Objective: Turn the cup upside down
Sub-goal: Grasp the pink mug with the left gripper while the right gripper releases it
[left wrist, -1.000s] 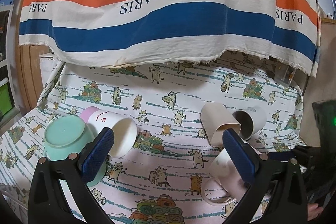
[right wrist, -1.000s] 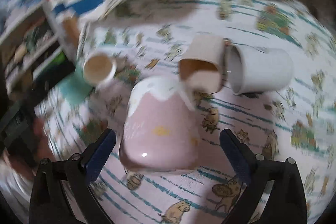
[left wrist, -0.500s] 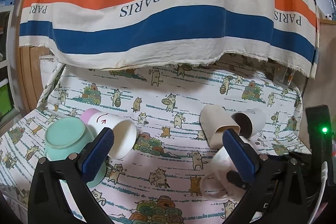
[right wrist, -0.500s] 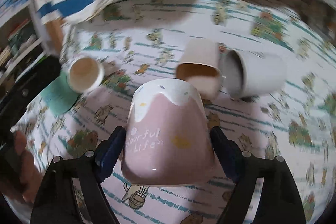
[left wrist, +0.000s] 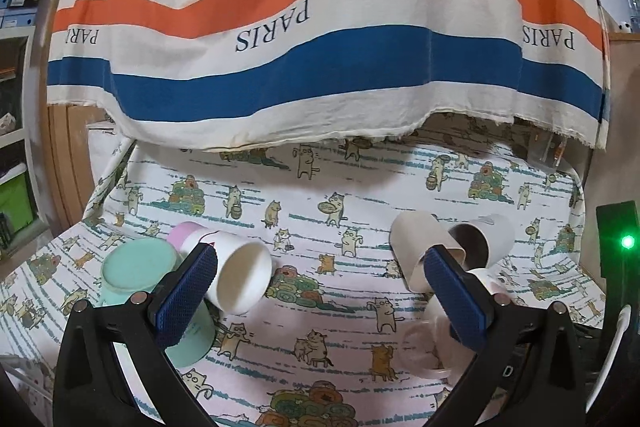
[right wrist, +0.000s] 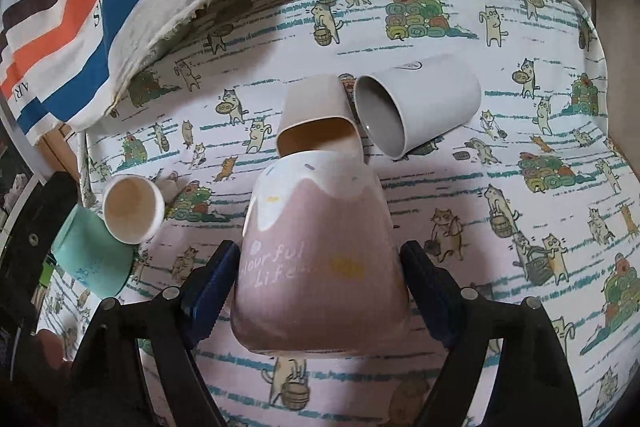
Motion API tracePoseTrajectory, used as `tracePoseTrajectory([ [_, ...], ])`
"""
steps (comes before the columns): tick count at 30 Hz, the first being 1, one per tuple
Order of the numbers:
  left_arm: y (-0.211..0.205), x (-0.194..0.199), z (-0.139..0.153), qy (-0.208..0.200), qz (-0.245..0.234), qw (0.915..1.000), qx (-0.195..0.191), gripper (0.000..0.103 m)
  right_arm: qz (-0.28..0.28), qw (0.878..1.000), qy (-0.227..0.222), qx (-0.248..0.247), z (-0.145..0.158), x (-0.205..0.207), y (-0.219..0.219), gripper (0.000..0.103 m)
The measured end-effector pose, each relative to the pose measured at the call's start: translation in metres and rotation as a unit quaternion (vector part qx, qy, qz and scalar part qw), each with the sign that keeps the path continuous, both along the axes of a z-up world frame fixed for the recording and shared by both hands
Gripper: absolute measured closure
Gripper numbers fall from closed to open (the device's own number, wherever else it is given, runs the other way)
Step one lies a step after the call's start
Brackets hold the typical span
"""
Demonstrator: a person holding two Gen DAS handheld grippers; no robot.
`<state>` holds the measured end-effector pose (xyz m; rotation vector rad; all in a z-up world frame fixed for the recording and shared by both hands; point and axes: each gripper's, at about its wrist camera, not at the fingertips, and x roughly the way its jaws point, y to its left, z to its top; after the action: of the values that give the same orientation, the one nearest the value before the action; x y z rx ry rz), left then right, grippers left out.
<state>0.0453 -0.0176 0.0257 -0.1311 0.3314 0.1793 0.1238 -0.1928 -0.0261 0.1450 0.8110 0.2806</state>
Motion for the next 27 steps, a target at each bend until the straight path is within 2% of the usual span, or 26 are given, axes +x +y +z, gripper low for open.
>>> tracePoseTrajectory([
  [3,0.0,0.001,0.0,0.001,0.001,1.0,0.003,0.0,0.009,1.0,0.005,0.018,-0.002,-0.004,0.0,0.02],
  [6,0.001,0.001,-0.001,0.004,0.004,1.0,0.005,0.0,0.017,1.0,-0.019,0.008,0.009,-0.013,0.0,0.017],
  [9,0.002,0.004,-0.002,0.012,0.0,0.9999,-0.004,0.0,0.021,0.996,-0.085,-0.028,0.028,-0.03,-0.009,0.015],
  [13,0.001,0.006,-0.005,0.019,-0.007,0.9998,-0.008,0.0,0.009,0.989,-0.14,-0.036,0.051,-0.038,-0.034,0.014],
  [18,-0.004,0.007,-0.011,0.031,-0.023,0.9992,-0.005,0.0,-0.021,0.972,-0.224,-0.062,0.064,-0.049,-0.07,0.014],
  [20,-0.009,0.01,-0.013,0.034,-0.017,0.9992,0.012,0.0,-0.021,0.967,-0.245,-0.068,0.063,-0.051,-0.081,0.014],
  [23,-0.011,0.012,-0.015,0.038,-0.009,0.999,0.021,0.0,-0.025,0.962,-0.263,-0.067,0.06,-0.052,-0.094,0.014],
  [25,-0.011,0.017,-0.018,0.056,0.011,0.9978,0.033,0.0,-0.037,0.961,-0.268,-0.059,0.056,-0.049,-0.102,0.014],
  [27,-0.006,0.022,-0.019,0.076,0.028,0.9963,0.028,0.0,-0.046,0.963,-0.26,-0.056,0.053,-0.044,-0.107,0.014],
])
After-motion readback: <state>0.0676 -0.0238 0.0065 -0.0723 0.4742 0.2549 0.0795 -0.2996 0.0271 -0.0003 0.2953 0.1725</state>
